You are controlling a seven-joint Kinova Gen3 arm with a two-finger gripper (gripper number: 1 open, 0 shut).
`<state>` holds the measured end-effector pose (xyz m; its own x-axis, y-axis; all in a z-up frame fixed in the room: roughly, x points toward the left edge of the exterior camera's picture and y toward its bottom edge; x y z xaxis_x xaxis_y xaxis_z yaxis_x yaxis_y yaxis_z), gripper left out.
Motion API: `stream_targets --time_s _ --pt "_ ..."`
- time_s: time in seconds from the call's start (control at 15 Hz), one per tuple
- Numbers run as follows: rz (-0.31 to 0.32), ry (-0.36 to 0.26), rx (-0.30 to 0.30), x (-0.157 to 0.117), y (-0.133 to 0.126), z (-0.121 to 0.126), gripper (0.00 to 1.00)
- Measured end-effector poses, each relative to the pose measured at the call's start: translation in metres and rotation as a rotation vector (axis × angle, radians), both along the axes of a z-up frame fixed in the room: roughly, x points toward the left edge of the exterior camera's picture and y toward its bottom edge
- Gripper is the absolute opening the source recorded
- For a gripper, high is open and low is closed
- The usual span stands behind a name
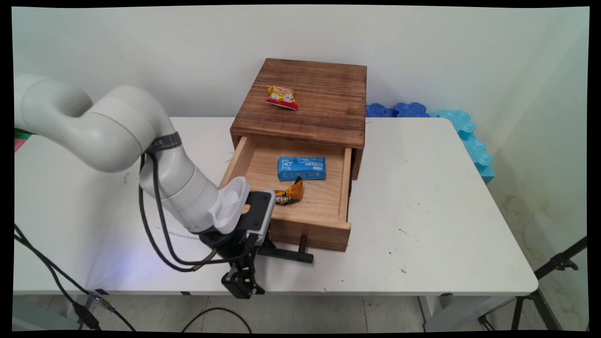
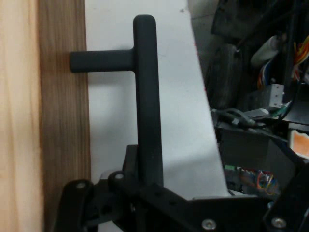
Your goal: Open the drawer
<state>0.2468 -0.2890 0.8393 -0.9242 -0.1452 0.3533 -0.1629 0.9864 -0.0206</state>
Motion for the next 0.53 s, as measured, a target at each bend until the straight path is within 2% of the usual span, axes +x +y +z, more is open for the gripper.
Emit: stream_targets --time_s 0.53 --pt "-0.013 0.005 0.024 0.002 0.022 0.001 1.00"
